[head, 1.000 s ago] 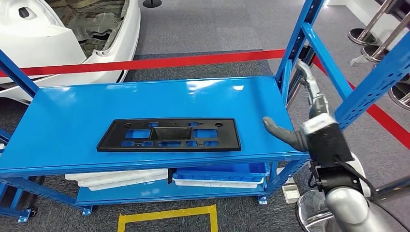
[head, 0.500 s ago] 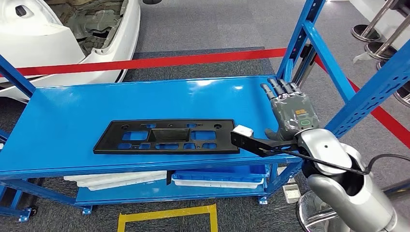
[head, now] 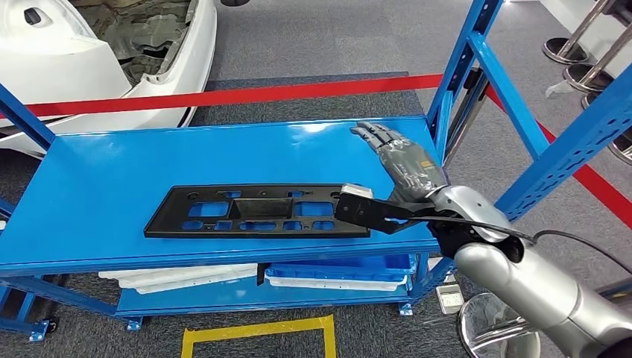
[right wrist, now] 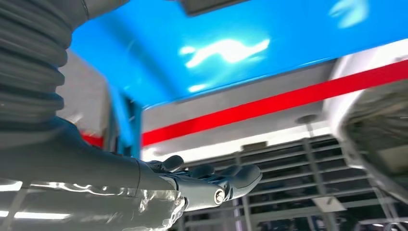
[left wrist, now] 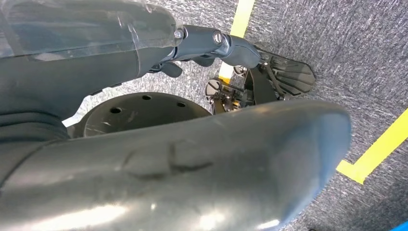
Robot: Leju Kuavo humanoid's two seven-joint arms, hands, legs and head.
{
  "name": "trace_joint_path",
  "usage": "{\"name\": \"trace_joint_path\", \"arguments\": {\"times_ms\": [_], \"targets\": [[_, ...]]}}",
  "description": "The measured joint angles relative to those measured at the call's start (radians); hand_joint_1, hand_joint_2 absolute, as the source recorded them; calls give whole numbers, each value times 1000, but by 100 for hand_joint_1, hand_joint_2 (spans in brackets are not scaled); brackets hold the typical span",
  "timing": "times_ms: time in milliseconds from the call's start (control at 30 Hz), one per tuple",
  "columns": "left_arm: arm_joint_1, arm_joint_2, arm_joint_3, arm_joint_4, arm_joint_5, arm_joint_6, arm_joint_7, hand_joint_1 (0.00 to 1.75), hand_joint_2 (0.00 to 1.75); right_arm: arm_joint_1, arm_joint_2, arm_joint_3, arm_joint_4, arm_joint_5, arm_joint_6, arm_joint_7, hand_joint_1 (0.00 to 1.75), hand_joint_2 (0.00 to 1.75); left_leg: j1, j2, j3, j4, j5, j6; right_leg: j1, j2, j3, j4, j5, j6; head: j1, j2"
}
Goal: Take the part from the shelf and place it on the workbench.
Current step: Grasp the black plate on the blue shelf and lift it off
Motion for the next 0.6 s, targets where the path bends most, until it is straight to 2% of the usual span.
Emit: {"name": "trace_joint_path", "arguments": {"times_ms": [100,233,300,600], "targets": [[-1,0,-16,0,9,4,-3,0,0,-6,0,32,65,-75,-55,-61,0,175,0,0,0,0,0,0,0,-1,0,0,0,0,0,0],[-4,0,-39,-2,29,5,-13,0,0,2,9,60,153,-296,-106,-186,0,175,0,0,0,0,0,0,0,-1,0,-1,0,0,0,0],[-6,0,-49,-2,37,8,-15,0,0,4,19,74,190,-330,-111,-210,0,175,0,0,0,0,0,0,0,-1,0,-1,0,0,0,0],[-8,0,-82,-6,74,30,-6,0,0,-48,53,169,281,-265,-74,-91,0,175,0,0,0,0,0,0,0,-1,0,-1,0,0,0,0]]}}
